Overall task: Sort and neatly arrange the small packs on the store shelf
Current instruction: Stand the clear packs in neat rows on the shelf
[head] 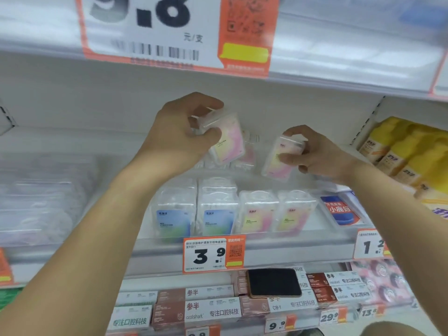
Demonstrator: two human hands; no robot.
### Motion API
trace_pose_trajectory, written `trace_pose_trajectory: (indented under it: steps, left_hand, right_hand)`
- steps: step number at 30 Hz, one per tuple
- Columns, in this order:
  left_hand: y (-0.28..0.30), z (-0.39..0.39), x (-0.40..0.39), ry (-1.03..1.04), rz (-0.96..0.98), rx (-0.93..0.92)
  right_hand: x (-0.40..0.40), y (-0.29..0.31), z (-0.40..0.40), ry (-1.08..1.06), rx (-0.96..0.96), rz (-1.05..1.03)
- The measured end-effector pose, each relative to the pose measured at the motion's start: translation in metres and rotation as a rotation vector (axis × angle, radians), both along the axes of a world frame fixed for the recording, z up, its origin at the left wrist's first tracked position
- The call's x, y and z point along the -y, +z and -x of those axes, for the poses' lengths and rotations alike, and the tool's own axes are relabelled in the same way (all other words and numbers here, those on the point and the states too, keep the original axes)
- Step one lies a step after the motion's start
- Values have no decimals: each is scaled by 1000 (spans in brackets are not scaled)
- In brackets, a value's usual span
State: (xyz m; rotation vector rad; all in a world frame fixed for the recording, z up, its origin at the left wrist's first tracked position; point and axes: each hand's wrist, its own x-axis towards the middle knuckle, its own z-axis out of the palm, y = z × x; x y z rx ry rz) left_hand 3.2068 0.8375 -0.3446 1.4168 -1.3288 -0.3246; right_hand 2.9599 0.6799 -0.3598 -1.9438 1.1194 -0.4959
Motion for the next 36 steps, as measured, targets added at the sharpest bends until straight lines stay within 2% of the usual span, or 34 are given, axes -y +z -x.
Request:
trace_pose_trajectory:
  steps: [4, 9, 11, 16, 23, 29, 36]
  left_hand:
    - [8, 21, 5, -29, -48, 34]
    - [28, 45, 33, -57, -252, 303]
    - [35, 55, 44, -98, -354, 369]
    - [36, 68, 63, -195, -620, 406]
    - [20, 70, 72, -357, -909, 350]
    - [14, 61, 71, -246, -862, 659]
    - [9, 60, 67, -228, -766, 651]
  right_hand:
    - [-16, -18, 15, -157, 407, -129]
    - [-32, -39, 27, -188, 676, -265]
    - [-31, -41, 31, -197, 722, -279]
    - [-26, -44, 34, -213, 691, -259]
    - [-27, -44, 30, -93, 423, -121]
    - [-34, -48, 27, 33, 257, -135]
    - [-34, -46, 29, 24, 296, -208]
